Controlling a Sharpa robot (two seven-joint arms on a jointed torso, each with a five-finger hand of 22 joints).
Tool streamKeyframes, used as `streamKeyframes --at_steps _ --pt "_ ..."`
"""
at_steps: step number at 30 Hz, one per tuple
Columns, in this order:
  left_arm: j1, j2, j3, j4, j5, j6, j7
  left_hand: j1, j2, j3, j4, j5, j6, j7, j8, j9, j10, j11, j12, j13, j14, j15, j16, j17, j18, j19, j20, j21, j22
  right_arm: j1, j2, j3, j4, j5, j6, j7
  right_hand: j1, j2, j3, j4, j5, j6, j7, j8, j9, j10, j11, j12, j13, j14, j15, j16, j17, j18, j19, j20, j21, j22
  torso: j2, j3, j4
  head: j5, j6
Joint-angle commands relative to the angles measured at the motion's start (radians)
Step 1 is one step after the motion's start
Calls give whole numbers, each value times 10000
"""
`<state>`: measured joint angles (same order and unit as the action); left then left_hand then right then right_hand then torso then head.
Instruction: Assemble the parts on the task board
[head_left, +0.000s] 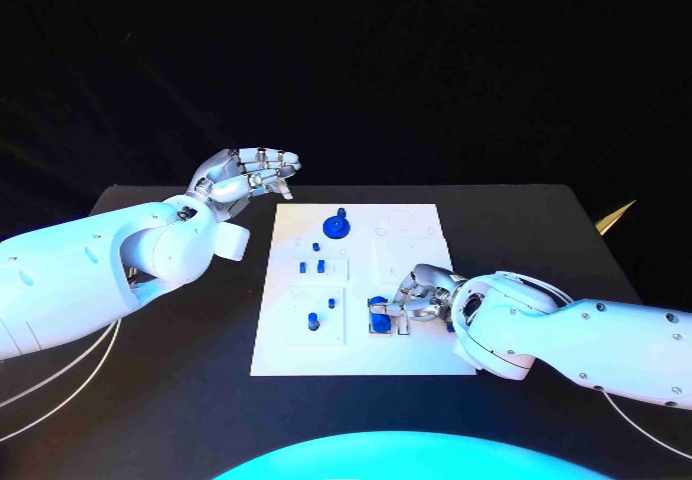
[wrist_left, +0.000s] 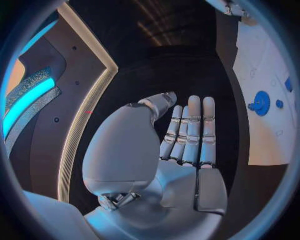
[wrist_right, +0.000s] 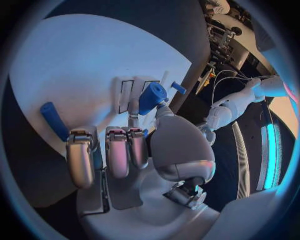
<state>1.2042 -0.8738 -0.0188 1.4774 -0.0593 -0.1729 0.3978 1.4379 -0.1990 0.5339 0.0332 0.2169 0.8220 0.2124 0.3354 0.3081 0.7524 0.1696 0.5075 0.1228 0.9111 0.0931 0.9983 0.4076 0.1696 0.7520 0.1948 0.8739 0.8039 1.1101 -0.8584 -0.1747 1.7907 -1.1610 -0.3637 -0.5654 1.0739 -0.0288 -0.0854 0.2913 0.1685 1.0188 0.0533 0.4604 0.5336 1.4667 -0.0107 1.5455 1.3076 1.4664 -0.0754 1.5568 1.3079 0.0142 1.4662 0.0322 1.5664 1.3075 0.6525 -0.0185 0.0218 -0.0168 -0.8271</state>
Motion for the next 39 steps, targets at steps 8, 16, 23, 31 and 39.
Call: streamKeyframes --at_steps 8,16,23,31,39 --pt "6 -12 7 17 -16 103 39 -84 13 -35 27 -5 -32 45 41 -9 -11 -33 47 -17 -86 15 40 -14 127 -45 -18 -45 -9 -30 -470 -3 516 -412 -338 455 -42 -67 -99 -12 -34 -53 41 -8 17 896 -54 -13 2423 964 -38 20 2230 -142 1046 -56 44 2633 0 8 -4 16 -9" --pt "6 -15 6 4 -16 111 39 -84 13 -35 27 -5 -32 45 41 -9 -11 -33 47 -17 -86 15 40 -14 127 -45 -18 -45 -9 -19 -812 0 885 -216 -96 832 403 -56 -190 -56 98 -54 28 9 55 917 -65 19 2454 969 -47 26 2251 -142 1046 -60 44 2633 -1 0 1 6 -11" --pt "6 -18 6 21 -16 118 41 -84 13 -35 27 -5 -32 45 41 -9 -11 -33 47 -17 -86 15 40 -14 127 -45 -18 -45 -9 -18 -901 -1 882 -133 117 926 939 -71 -225 -89 18 -66 23 4 77 928 -71 34 2470 970 -52 26 2258 -142 1046 -65 44 2633 2 4 4 42 -1" --pt "6 -32 4 28 -16 117 37 -84 13 -35 27 -5 -32 45 41 -9 -11 -33 47 -17 -86 15 40 -14 127 -45 -18 -45 -9 -19 -899 -1 884 -104 193 921 1002 -74 -226 -87 -3 -67 23 1 79 927 -72 32 2469 969 -52 25 2253 -142 1046 -65 44 2633 -10 -4 2 88 -36" --pt "5 -35 4 34 -16 123 38 -79 23 -29 32 -1 -40 48 53 -19 -19 -32 58 -26 -95 15 47 -19 128 -36 -17 -68 -21 -22 -733 -2 615 -181 257 818 1134 -15 -192 -79 16 -65 21 -4 81 930 -73 37 2475 971 -54 27 2263 -142 1046 -66 44 2633 -4 -5 9 109 -28"
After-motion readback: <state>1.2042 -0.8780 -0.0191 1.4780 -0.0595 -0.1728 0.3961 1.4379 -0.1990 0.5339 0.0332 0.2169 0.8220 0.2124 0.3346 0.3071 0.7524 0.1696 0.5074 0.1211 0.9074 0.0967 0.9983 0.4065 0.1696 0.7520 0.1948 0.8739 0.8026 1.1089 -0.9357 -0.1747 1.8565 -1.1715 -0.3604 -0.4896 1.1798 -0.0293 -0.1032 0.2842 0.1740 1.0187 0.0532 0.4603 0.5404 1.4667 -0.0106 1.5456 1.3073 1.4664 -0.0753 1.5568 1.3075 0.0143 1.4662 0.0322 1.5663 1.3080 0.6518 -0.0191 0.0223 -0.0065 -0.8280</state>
